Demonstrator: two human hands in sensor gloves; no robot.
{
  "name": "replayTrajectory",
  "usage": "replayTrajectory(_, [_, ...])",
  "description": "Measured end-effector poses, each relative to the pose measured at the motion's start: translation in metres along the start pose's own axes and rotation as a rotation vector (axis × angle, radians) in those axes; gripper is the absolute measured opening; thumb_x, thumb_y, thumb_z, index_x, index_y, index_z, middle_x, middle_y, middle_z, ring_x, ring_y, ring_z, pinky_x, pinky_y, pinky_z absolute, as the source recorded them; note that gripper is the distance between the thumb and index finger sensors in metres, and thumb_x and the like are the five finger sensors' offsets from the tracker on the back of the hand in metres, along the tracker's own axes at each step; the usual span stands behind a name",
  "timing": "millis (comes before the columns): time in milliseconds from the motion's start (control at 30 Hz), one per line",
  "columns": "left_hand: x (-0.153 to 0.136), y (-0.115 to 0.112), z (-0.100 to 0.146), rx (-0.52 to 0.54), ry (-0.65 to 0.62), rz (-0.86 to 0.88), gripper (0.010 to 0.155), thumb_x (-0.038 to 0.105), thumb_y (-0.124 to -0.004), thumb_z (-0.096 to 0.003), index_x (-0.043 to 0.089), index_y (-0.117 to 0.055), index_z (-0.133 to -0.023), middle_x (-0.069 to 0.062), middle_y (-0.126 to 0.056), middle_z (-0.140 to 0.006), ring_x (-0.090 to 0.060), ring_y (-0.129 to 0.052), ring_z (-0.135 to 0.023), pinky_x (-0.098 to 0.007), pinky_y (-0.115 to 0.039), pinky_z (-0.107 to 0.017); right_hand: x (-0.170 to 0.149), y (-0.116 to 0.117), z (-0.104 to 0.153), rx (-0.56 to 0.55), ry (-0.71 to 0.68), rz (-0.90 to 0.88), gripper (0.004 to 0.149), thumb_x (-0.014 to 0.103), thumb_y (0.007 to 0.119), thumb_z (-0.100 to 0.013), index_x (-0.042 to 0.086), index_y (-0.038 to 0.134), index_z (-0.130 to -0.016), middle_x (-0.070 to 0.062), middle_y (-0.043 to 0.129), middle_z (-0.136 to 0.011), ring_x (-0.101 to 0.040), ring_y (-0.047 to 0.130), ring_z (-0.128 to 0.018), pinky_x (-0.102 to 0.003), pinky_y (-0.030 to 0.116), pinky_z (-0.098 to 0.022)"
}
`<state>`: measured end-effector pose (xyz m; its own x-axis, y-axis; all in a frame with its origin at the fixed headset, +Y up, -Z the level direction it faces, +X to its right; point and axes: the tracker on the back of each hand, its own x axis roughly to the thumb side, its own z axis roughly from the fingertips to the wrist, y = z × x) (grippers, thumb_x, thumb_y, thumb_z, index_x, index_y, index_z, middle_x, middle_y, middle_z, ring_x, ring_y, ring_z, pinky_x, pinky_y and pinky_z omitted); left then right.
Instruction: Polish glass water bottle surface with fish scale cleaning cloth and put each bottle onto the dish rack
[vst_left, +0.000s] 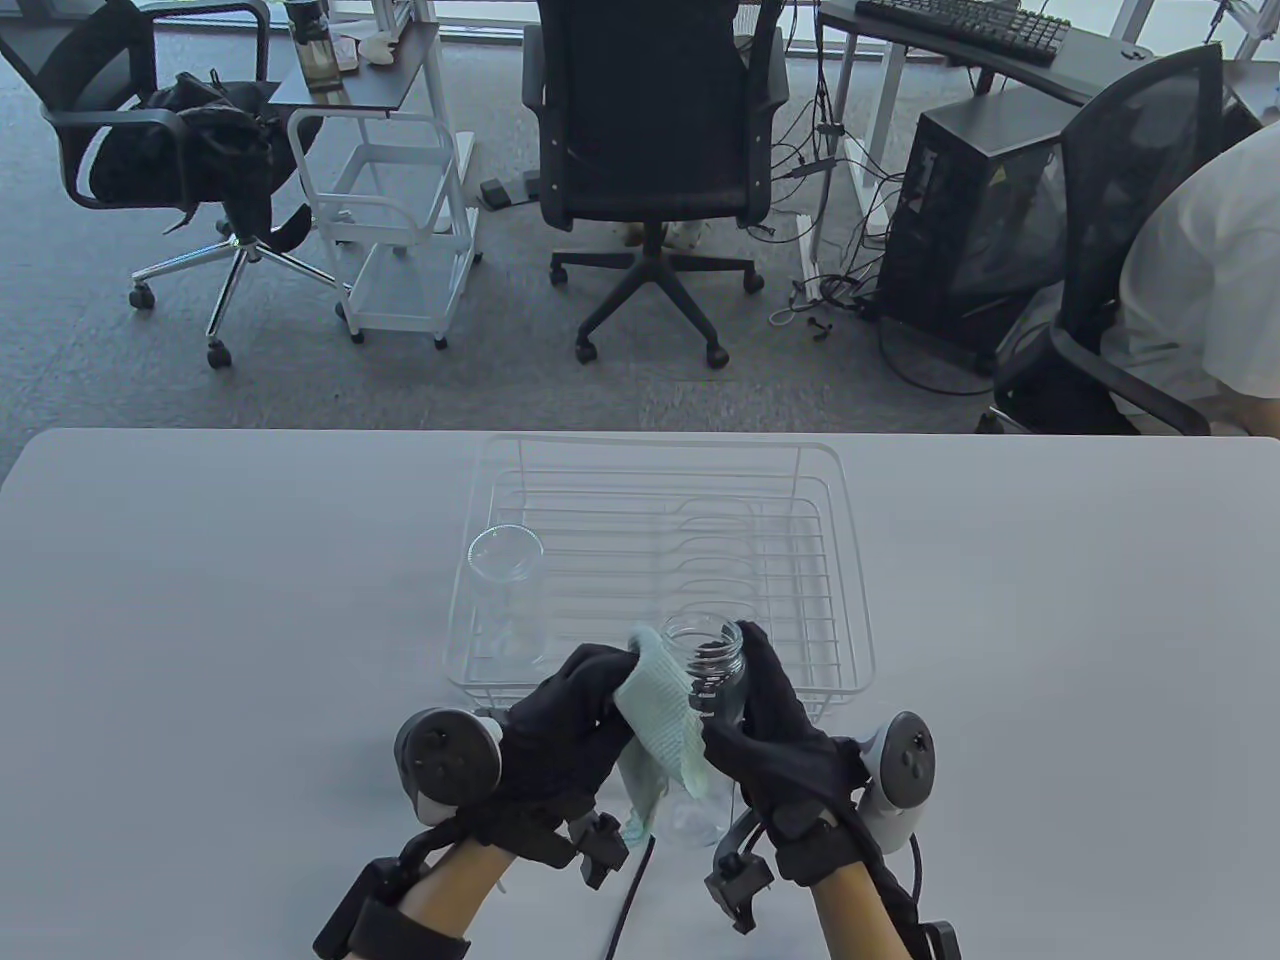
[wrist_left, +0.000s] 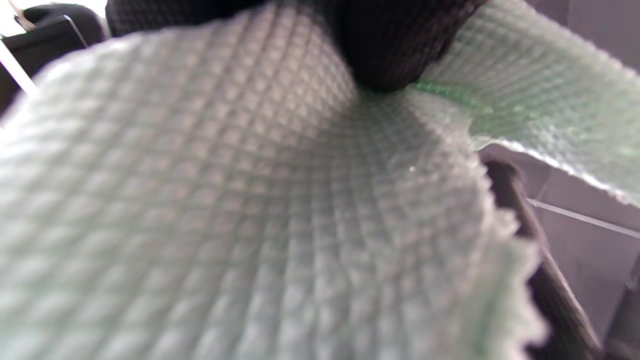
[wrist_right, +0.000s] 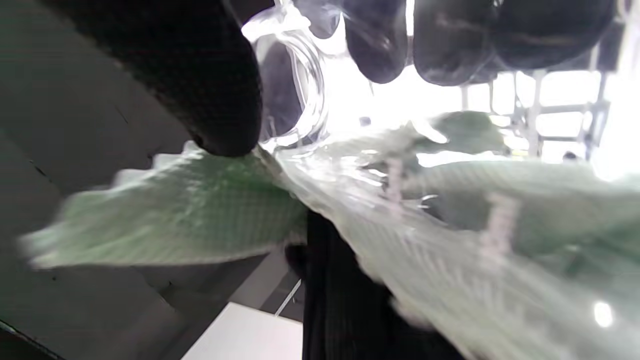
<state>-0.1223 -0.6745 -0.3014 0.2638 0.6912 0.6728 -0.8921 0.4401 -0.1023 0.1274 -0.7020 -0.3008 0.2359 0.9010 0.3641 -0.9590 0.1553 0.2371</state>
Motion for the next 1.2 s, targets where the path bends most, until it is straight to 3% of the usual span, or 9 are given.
replayTrajectory(233, [0.007, -0.036, 0.011, -0.132, -0.044, -0.137, 0.041, 0.036, -0.08, -0.0557, 0.033, -0.07, -0.095, -0.007, -0.081, -0.092, -0.026, -0.097, -0.063, -0.045, -0.084, -0.05, 0.008, -0.024, 0.004, -0.197, -0.035, -0.065, 0.097, 0.046, 0.093, -0.045, 0.016, 0.029, -0.112, -0.009, 0.046, -0.112, -0.052, 0.059, -0.087, -0.074, 0.062, -0.053])
replayTrajectory(333, [0.006, -0.038, 0.012, -0.116, -0.034, -0.145, 0.04, 0.035, -0.08, -0.0558, 0.032, -0.07, -0.094, -0.011, -0.081, -0.091, -0.027, -0.097, -0.063, -0.046, -0.083, -0.05, 0.008, -0.024, 0.005, -0.183, -0.021, -0.028, 0.096, 0.047, 0.091, -0.047, 0.016, 0.028, -0.112, -0.008, 0.042, -0.112, -0.062, 0.06, -0.09, -0.076, 0.062, -0.052])
replayTrajectory(433, [0.005, -0.033, 0.012, -0.073, -0.013, -0.144, 0.04, 0.035, -0.08, -0.0559, 0.032, -0.069, -0.094, -0.009, -0.08, -0.092, -0.028, -0.095, -0.064, -0.048, -0.082, -0.051, 0.005, -0.016, 0.005, -0.178, -0.019, 0.033, 0.101, 0.049, 0.09, -0.046, 0.013, 0.02, -0.111, -0.009, 0.039, -0.112, -0.057, 0.068, -0.09, -0.071, 0.064, -0.055])
replayTrajectory(600, [0.007, -0.014, 0.009, 0.026, 0.004, -0.091, 0.04, 0.035, -0.079, -0.0563, 0.031, -0.068, -0.095, -0.009, -0.078, -0.093, -0.029, -0.094, -0.065, -0.048, -0.081, -0.051, -0.004, 0.002, 0.005, -0.04, 0.047, 0.05, 0.094, 0.048, 0.086, -0.048, 0.012, 0.026, -0.111, -0.014, 0.04, -0.112, -0.057, 0.065, -0.092, -0.067, 0.061, -0.06])
replayTrajectory(733, [0.006, 0.004, 0.006, 0.104, 0.033, -0.054, 0.041, 0.035, -0.078, -0.057, 0.031, -0.067, -0.096, -0.009, -0.078, -0.093, -0.028, -0.094, -0.064, -0.048, -0.08, -0.051, -0.014, 0.014, 0.007, 0.077, 0.101, -0.036, 0.085, 0.05, 0.075, -0.056, 0.012, 0.025, -0.114, -0.026, 0.039, -0.112, -0.058, 0.06, -0.093, -0.064, 0.058, -0.063])
replayTrajectory(867, [0.001, 0.02, 0.003, 0.164, 0.08, 0.039, 0.041, 0.035, -0.077, -0.0576, 0.031, -0.066, -0.097, -0.009, -0.077, -0.093, -0.028, -0.093, -0.065, -0.048, -0.08, -0.052, -0.019, 0.025, 0.007, 0.199, 0.123, -0.048, 0.082, 0.053, 0.069, -0.058, 0.022, 0.016, -0.114, -0.027, 0.038, -0.114, -0.053, 0.057, -0.089, -0.059, 0.058, -0.059])
replayTrajectory(933, [0.001, 0.024, 0.002, 0.161, 0.073, 0.059, 0.041, 0.036, -0.077, -0.0576, 0.032, -0.066, -0.097, -0.008, -0.077, -0.094, -0.028, -0.093, -0.066, -0.048, -0.08, -0.052, -0.022, 0.029, 0.008, 0.203, 0.13, -0.101, 0.081, 0.053, 0.068, -0.059, 0.028, 0.015, -0.114, -0.024, 0.036, -0.115, -0.052, 0.054, -0.09, -0.061, 0.058, -0.058])
replayTrajectory(1033, [0.002, 0.022, 0.003, 0.15, 0.06, 0.039, 0.041, 0.035, -0.076, -0.0577, 0.033, -0.066, -0.097, -0.008, -0.076, -0.095, -0.028, -0.093, -0.066, -0.047, -0.08, -0.052, -0.025, 0.029, 0.009, 0.21, 0.152, -0.152, 0.077, 0.051, 0.069, -0.059, 0.038, 0.015, -0.113, -0.012, 0.027, -0.12, -0.063, 0.053, -0.092, -0.073, 0.059, -0.055])
replayTrajectory(1200, [0.004, 0.016, 0.005, 0.133, 0.046, 0.03, 0.041, 0.036, -0.076, -0.058, 0.033, -0.065, -0.098, -0.006, -0.077, -0.094, -0.026, -0.094, -0.065, -0.046, -0.081, -0.051, -0.018, 0.02, 0.007, 0.155, 0.096, -0.105, 0.078, 0.048, 0.077, -0.056, 0.036, 0.026, -0.114, -0.012, 0.036, -0.117, -0.058, 0.067, -0.087, -0.072, 0.064, -0.053])
